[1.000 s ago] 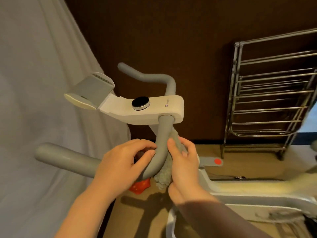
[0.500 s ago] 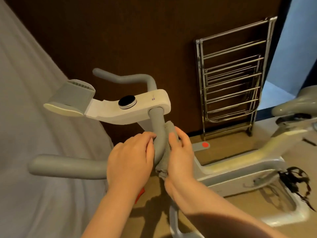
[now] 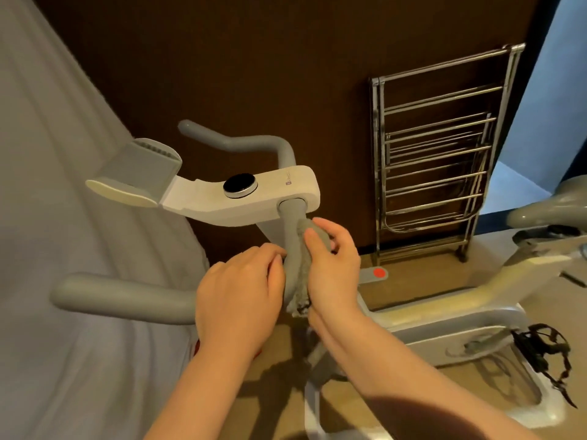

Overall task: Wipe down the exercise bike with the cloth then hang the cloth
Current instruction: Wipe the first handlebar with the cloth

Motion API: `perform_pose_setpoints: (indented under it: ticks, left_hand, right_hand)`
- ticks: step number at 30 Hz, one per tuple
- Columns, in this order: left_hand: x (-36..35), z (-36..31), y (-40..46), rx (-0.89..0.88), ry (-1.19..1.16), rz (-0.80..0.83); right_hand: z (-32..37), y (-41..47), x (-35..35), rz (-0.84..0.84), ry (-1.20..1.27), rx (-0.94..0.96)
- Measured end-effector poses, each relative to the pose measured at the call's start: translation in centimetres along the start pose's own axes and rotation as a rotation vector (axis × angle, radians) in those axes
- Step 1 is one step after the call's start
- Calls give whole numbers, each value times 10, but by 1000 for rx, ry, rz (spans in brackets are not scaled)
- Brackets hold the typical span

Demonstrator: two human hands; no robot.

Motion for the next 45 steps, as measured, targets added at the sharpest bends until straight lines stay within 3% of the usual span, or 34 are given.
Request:
perform_pose_setpoints:
  ticks: [5,8,10,14,16,19,23,24,28,32,34,36,41,45]
  left_hand:
    - [-2,2,-3,79,29,-7]
    - [-3,2,-1,136,28,-35]
    - [-3,3,-2,172,13,-40]
    - [-5,2,-1,244,25,-44]
    - [-5,1,1,285,40,-88]
    - [-3,-2,-5,307,43,-141]
    - [-3,-3,-23,330,74,-223]
    - [-4,-1,-27,339,68,-239]
    - [-2,0,-44,424,59,-241]
    - [1,-3,-58,507,66,-242]
    - [6,-2,-66,559,48,-264]
    - [10,0,-72,589,22,-253]
    - [9,1,-73,596,-38,-285]
    - [7,4,-74,577,-77,-302]
  right_hand:
    - [-1,-20,7,186,-180,228]
    - [17,27,0,298,-582,512]
    - [24,53,-6,356,-748,603]
    - [33,59,-6,620,-850,763]
    - [39,79,-17,726,-924,803]
    - [44,104,-33,743,-1013,836]
    - [45,99,-45,1122,-1048,904]
    - [49,103,-49,1153,-1099,911]
    - [55,106,-54,1108,-1096,889]
    - [42,42,-44,1289,-1057,1047]
    - [44,54,-47,1329,-1096,941]
    - [48,70,-48,1282,-1077,832]
    - [33,26,-47,1222,-1083,887]
    - [45,48,-36,1106,-1006,709]
Point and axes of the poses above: each hand's wrist, its own y-axis towards the middle knuckle, its own x-axis out of the back of the hand, z = x × y, the point moved 4 cm from there along y, towards the middle knuckle, and after that the axes turned 3 degrees about -z, right-handed, at the moved point
